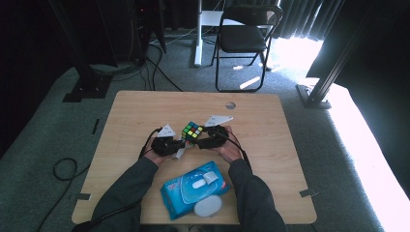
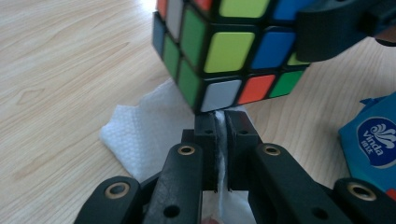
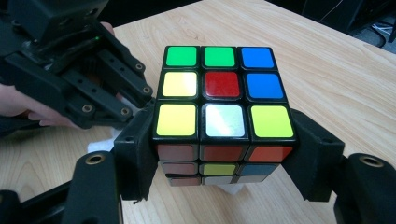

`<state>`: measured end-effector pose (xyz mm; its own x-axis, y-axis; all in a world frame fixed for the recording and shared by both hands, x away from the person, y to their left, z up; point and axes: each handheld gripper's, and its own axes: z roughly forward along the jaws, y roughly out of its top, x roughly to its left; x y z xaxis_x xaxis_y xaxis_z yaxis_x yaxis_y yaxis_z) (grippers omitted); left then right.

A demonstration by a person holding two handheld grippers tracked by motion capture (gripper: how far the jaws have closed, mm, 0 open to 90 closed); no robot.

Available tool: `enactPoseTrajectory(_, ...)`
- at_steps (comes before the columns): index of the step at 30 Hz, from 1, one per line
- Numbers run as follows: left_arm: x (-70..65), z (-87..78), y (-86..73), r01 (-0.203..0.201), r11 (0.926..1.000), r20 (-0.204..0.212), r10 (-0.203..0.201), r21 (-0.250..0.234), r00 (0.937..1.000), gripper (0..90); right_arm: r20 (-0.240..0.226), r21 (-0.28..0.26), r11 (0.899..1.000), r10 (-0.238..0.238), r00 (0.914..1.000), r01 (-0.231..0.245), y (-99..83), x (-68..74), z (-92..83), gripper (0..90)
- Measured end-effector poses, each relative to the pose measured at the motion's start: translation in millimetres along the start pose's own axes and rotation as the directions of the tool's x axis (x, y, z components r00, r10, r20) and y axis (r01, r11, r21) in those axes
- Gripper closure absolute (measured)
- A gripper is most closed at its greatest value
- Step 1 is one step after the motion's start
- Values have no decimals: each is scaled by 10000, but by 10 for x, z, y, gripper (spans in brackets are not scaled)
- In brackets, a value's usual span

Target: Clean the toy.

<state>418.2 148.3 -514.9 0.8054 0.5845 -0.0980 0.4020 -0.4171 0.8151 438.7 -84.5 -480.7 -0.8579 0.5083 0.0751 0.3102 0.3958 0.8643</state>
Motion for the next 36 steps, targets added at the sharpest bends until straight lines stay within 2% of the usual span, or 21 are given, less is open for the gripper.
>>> enactPoseTrajectory(10,-149,69,18,-440,9990,536,440,-17,9976,855,142,-27,9999,101,9998,-101,21,4,33,344)
enactPoseTrajectory(14,-152,76,12,-400,9992,548,402,-57,9977,854,131,-29,9999,150,9998,-149,14,3,34,344)
enactPoseTrajectory(18,-113,47,12,-309,9994,335,313,-123,9989,852,129,-42,9999,167,9998,-166,15,-1,26,344)
enactPoseTrajectory(24,-4,-21,-2,56,9996,-67,-57,-272,10000,851,156,-72,9999,158,9998,-157,11,-9,-2,344)
enactPoseTrajectory(29,105,-94,-27,493,9976,-444,-515,-482,9977,851,170,-99,9997,217,9996,-216,-9,-28,-25,344)
enactPoseTrajectory(31,150,-122,-45,712,9954,-486,-744,-639,9960,851,174,-91,9997,228,9996,-226,-16,-33,-33,344)
enactPoseTrajectory(34,230,-193,-70,1189,9870,-451,-1244,-1079,9912,852,198,32,9998,214,9996,-215,-41,-38,-37,343)
enactPoseTrajectory(36,252,-228,-70,1240,9853,-466,-1302,-1179,9904,852,244,59,9997,219,9995,-220,-63,-48,-35,344)
